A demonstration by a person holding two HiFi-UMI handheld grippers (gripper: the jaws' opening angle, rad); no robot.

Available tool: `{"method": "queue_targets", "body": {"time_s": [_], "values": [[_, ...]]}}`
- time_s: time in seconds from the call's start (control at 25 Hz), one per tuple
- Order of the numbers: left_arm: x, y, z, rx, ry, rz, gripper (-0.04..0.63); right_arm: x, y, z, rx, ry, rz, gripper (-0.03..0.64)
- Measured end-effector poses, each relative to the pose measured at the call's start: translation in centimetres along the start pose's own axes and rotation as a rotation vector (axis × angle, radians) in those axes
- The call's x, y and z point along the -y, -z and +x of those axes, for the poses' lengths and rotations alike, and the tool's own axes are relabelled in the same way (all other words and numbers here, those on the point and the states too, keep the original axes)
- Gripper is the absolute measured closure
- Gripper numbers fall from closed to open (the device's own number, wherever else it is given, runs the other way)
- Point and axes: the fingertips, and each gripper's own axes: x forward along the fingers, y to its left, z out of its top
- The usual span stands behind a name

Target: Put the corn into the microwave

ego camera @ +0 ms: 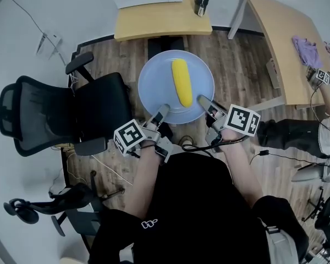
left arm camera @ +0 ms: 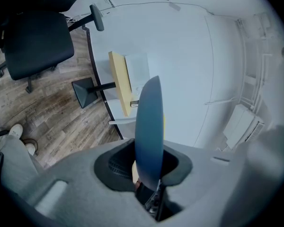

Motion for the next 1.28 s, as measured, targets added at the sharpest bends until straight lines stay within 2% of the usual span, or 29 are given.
{"method": "queue_targets", "body": {"time_s": [0.36,0.56,0.76,1.08,1.28], "values": [[0.0,2.2,1.4,0.027,-0.018,0.003,0.511,1.6,-1.1,-1.6,-0.027,-0.02,-0.016,0.492],[-0.4,2.7,1.5,0.042,-0.06,0.03,0.511,2.4,-1.0,-1.9,-0.049,-0.028,-0.009,0.492],[-0.5,2.4,1.8,0.057,-0.05,0.016,0.511,2.2,-1.7,-1.3,-0.052,-0.043,-0.02,0.492],[-1.3,-0.8,5.5,0.019,-0.03,-0.002,0.511,3.8,-3.9,1.9,-0.032,-0.011,0.001,0.492],[-2.7,-4.9,10.0,-0.025,-0.061,-0.02,0.511,5.5,-7.5,6.2,-0.017,0.037,0.013,0.492]]}}
